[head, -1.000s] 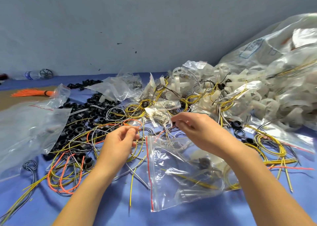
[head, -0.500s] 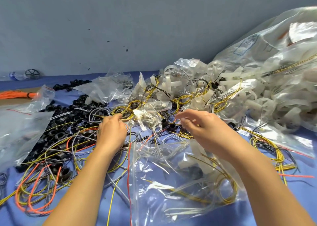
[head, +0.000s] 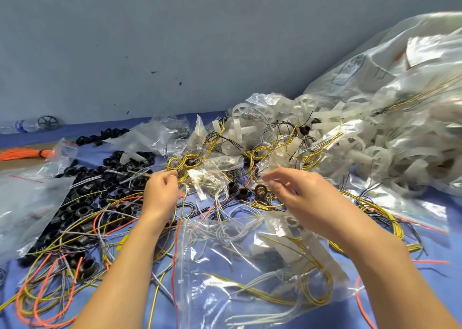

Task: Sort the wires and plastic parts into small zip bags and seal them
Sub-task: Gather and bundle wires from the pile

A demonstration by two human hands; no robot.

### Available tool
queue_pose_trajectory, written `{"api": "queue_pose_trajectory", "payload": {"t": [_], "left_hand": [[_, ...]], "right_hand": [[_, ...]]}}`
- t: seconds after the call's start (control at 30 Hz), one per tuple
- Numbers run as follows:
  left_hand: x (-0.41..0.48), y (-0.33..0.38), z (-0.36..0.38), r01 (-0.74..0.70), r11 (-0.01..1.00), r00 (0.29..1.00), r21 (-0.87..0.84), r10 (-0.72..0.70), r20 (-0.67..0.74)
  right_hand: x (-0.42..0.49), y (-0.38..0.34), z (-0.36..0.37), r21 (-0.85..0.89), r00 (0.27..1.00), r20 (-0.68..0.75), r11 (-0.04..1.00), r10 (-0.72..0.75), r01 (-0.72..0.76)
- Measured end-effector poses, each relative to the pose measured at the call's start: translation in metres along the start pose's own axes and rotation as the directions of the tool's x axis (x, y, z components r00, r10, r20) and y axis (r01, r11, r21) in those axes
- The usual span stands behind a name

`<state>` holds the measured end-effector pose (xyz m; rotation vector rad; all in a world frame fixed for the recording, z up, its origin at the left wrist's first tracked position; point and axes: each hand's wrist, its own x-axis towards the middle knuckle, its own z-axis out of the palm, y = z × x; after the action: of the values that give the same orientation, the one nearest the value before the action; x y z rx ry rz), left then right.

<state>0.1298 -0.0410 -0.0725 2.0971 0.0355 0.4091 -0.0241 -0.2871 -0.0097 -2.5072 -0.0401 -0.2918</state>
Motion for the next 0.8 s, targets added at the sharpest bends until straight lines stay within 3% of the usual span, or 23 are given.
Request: {"api": "queue_pose_trajectory", "payload": {"t": [0.07, 0.17, 0.27, 0.47, 0.57, 0.67, 0.8], "left_hand": [[-0.002, 0.003, -0.009, 0.061, 0.981, 0.997, -0.187, -0.069, -0.034], [-0.007, 0.016, -0.031, 0.154, 0.867, 0.976, -0.474, -0.208, -0.065], [-0.024, 0.026, -0.050, 0.188, 0.745, 0.975, -0.640, -0.221, 0.029], [-0.059, 0.032, -0.076, 0.164, 0.701, 0.970, -0.694, 0.015, 0.244], [-0.068, 0.030, -0.087, 0.178, 0.694, 0.915, -0.698, 0.144, 0.376], [-0.075, 0.030, -0.092, 0.110, 0.752, 0.885, -0.650, 0.223, 0.408], [-0.078, 0.029, -0.095, 0.012, 0.816, 0.854, -0.578, 0.292, 0.430]], "right_hand": [[-0.001, -0.001, 0.001, 0.003, 1.000, -0.012, 1.000, -0.004, 0.004], [-0.001, -0.007, 0.007, 0.032, 0.999, -0.040, 0.999, -0.023, 0.024], [0.000, -0.021, 0.017, 0.077, 0.997, -0.054, 0.995, -0.053, 0.057], [0.004, -0.059, 0.046, 0.143, 0.988, -0.072, 0.979, -0.139, 0.148], [0.011, -0.072, 0.058, 0.200, 0.994, -0.049, 0.974, -0.098, 0.106], [0.021, -0.078, 0.058, 0.321, 0.999, -0.003, 0.946, -0.047, 0.045], [0.030, -0.082, 0.057, 0.129, 0.998, 0.021, 0.990, -0.065, 0.062]]}}
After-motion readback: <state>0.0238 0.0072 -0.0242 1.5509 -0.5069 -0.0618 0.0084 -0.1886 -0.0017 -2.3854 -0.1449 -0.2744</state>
